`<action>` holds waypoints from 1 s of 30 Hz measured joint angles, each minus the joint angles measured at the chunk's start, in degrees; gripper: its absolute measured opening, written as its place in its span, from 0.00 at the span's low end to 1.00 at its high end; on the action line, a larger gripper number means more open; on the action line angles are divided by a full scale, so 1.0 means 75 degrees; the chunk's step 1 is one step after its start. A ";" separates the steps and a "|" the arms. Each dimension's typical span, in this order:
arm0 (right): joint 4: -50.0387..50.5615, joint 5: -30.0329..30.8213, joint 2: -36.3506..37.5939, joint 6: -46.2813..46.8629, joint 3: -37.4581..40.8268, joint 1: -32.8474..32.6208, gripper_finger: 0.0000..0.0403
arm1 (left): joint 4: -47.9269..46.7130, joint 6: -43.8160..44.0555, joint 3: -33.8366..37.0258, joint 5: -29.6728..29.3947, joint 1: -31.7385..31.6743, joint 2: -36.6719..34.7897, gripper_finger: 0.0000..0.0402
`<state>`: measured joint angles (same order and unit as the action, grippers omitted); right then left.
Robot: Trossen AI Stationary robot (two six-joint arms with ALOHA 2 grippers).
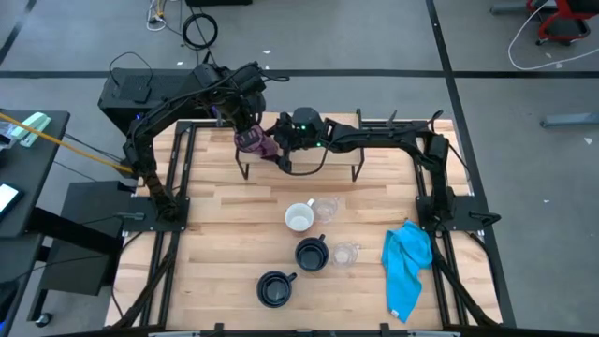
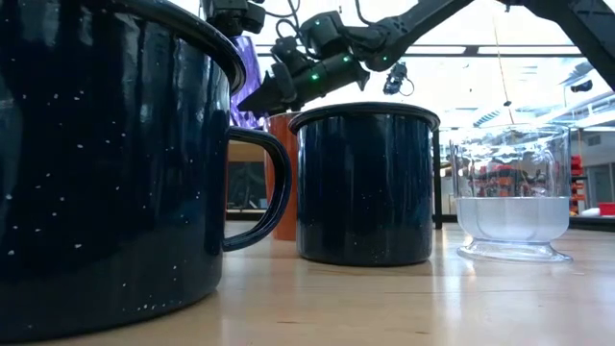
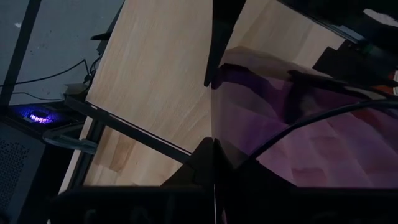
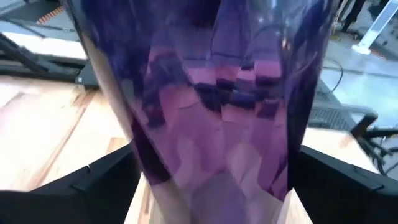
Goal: Stack small to large cups/mugs on shelf
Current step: Put the violet cup on the shelf
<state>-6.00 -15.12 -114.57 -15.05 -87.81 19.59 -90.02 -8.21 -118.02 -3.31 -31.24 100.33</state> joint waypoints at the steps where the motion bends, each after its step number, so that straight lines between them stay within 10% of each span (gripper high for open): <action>1: -0.0072 0.0003 -0.0014 0.0014 0.0000 0.0000 0.93 | -0.0003 0.0000 0.0000 -0.0005 0.0000 0.0000 0.03; 15: -0.0361 -0.0010 -0.0125 0.0159 0.0000 -0.0032 0.87 | -0.0001 -0.0022 -0.0003 -0.0043 -0.0003 -0.0006 0.05; 30: -0.0358 0.0003 -0.0125 0.0218 0.0000 -0.0017 0.87 | -0.0006 -0.0177 -0.0241 -0.0251 0.0287 -0.0096 0.54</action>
<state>-8.69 -15.09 -115.50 -13.41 -87.81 19.46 -90.06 -9.54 -119.82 -5.20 -29.09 99.61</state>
